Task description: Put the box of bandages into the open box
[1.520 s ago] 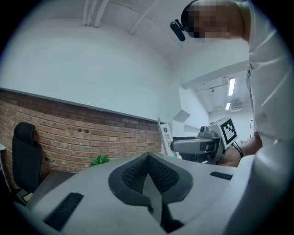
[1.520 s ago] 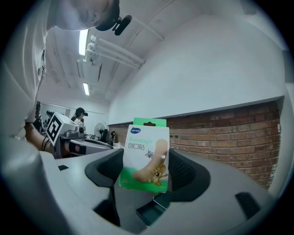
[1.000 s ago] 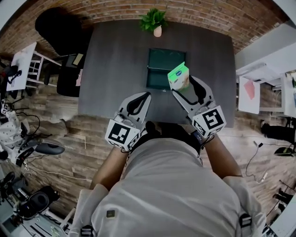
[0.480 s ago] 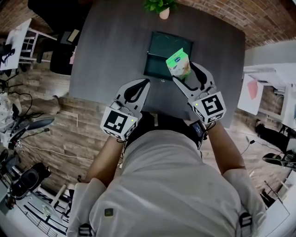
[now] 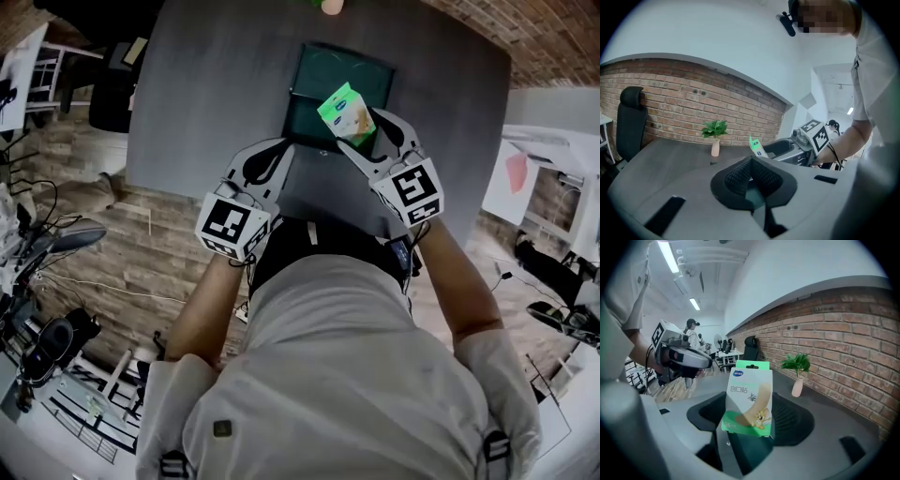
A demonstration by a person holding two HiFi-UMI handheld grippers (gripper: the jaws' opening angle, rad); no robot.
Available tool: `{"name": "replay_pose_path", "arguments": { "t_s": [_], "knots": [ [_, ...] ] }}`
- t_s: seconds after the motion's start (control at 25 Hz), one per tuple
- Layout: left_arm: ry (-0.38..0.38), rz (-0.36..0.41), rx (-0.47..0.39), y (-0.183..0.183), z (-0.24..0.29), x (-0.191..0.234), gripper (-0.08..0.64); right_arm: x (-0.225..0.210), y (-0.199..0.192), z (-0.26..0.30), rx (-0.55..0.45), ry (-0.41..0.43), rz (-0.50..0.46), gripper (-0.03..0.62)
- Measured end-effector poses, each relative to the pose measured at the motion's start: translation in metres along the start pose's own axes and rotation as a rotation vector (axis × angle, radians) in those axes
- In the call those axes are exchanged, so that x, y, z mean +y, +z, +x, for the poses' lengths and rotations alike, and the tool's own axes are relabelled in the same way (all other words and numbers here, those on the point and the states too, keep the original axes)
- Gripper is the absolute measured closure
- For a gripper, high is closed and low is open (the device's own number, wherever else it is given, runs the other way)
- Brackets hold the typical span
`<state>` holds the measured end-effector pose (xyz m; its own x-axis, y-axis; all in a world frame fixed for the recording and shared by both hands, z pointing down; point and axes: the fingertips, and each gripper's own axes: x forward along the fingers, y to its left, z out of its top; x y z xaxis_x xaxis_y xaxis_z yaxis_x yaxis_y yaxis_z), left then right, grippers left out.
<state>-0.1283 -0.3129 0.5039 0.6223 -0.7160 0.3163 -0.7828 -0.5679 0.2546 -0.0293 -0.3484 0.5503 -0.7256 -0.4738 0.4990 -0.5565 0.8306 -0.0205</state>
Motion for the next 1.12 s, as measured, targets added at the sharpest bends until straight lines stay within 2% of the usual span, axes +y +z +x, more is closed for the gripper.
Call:
{"name": "replay_pose_path", "arguments": {
  "t_s": [0.16,0.48,0.8,1.12],
  "knots": [
    [-0.002,-0.027,0.033,-0.015,0.018,0.011,0.545,-0.001,-0.019,0.021,0.061,0.046,-0.017,0.291],
    [-0.026,-0.024,0.111,-0.047,0.043,0.016,0.545,0.0,-0.063,0.046,0.156,0.097,-0.059,0.291],
    [0.007,-0.065,0.173,-0.081,0.06,0.034,0.545,0.006,-0.116,0.073,0.296,0.14,-0.104,0.29],
    [0.006,-0.074,0.224,-0.102,0.072,0.039,0.545,0.01,-0.151,0.093,0.4,0.203,-0.203,0.291]
  ]
}}
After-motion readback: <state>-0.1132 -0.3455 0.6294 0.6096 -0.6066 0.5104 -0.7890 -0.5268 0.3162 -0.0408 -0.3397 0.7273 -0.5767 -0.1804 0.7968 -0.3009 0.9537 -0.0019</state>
